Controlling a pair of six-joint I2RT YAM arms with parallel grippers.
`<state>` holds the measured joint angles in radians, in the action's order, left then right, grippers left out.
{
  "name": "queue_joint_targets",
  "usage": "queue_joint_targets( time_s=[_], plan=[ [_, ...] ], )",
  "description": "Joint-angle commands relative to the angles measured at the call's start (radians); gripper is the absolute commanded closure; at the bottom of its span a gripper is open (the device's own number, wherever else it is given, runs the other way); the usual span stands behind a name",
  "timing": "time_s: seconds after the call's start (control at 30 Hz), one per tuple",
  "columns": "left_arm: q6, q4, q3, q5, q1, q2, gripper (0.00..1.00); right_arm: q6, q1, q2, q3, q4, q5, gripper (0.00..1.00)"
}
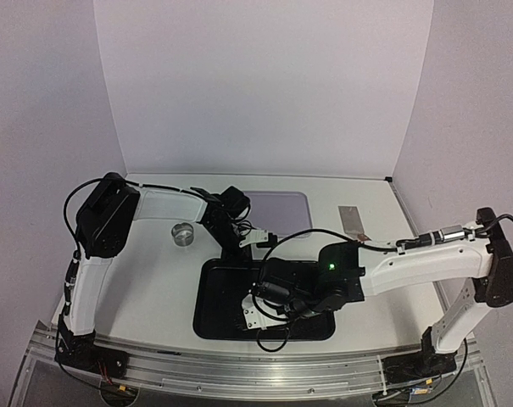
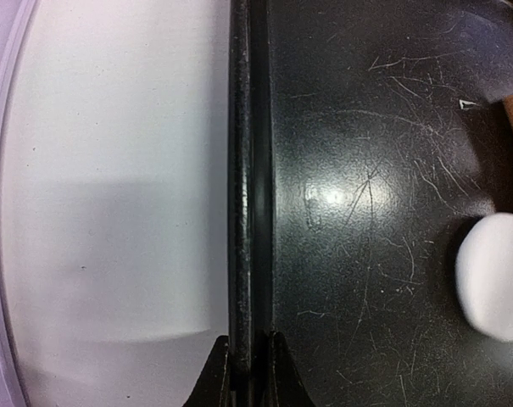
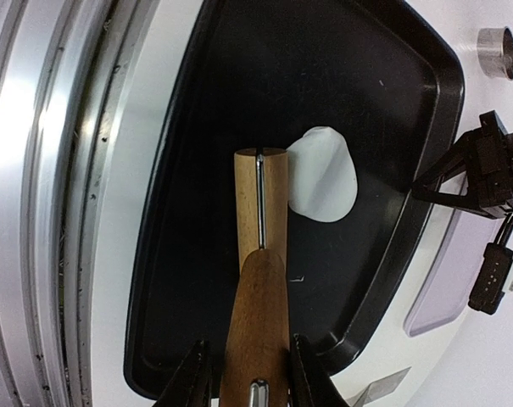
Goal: Roll out the dumpling wrappers from the dough
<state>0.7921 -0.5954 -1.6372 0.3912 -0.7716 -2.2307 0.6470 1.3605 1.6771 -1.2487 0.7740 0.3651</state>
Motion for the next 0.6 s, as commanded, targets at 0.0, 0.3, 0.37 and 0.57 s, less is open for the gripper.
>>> queue_joint_targets(
  time_s=[0.0,0.3,0.37,0.57],
  plan=[
    [0.060,0.086,-0.040,-0.187,0.009,0.003,1.00,0.006,-0.047,0.066,-0.034,-0.077,0.003,1.00],
    [0.063,0.092,-0.023,-0.191,0.009,0.014,1.00,0.092,-0.007,-0.022,-0.027,-0.033,-0.046,1.00],
    [0.066,0.092,-0.024,-0.190,0.009,0.011,1.00,0.095,0.004,-0.062,-0.048,-0.016,-0.060,1.00],
    [0.065,0.092,-0.037,-0.181,0.009,-0.002,1.00,0.218,0.001,-0.006,-0.192,-0.028,-0.020,1.00]
  ],
)
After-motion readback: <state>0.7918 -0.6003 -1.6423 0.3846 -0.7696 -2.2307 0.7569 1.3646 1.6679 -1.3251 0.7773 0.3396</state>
